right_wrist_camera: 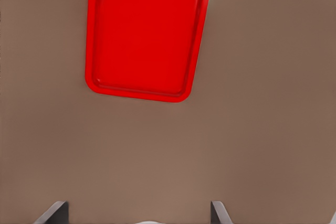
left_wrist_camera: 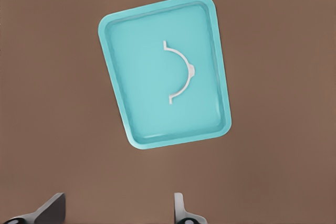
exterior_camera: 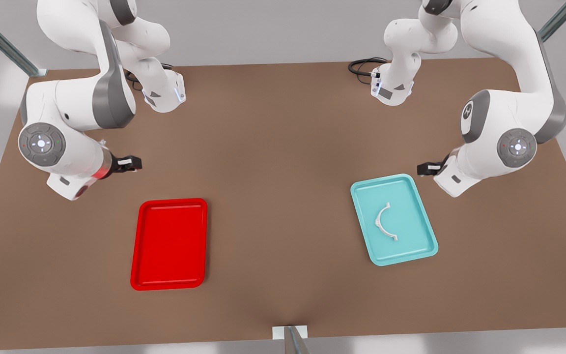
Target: Take the drainage pipe clamp from the left arm, pass it to the right arm, and place it in the plate on the right side
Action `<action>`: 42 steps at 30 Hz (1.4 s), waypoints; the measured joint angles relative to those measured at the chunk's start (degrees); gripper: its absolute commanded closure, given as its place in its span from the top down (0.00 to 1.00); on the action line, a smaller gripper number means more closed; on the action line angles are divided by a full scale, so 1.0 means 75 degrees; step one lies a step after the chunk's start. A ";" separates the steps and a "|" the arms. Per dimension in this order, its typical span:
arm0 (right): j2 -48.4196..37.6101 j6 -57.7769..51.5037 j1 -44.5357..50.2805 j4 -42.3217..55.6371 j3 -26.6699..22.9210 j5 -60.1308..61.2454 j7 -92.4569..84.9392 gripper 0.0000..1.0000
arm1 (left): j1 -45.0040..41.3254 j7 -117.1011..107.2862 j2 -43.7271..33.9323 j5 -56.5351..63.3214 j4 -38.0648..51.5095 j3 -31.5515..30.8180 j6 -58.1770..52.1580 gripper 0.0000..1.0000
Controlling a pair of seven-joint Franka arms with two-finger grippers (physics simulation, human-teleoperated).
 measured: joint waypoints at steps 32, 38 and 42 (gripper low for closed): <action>0.0078 0.0977 0.0028 -0.0647 0.0025 0.0096 -0.0237 1.00 | -0.0447 -0.5791 0.3956 -0.0198 -0.1073 0.0102 0.6205 0.43; 0.0074 0.0986 0.0022 -0.0650 0.0024 0.0103 -0.0249 1.00 | -0.0402 -0.6344 0.3933 -0.0577 -0.1085 0.0100 0.6514 0.42; 0.0073 0.0989 0.0023 -0.0650 0.0025 0.0104 -0.0254 1.00 | -0.0380 -0.6604 0.3975 -0.0618 -0.1085 0.0098 0.6631 0.43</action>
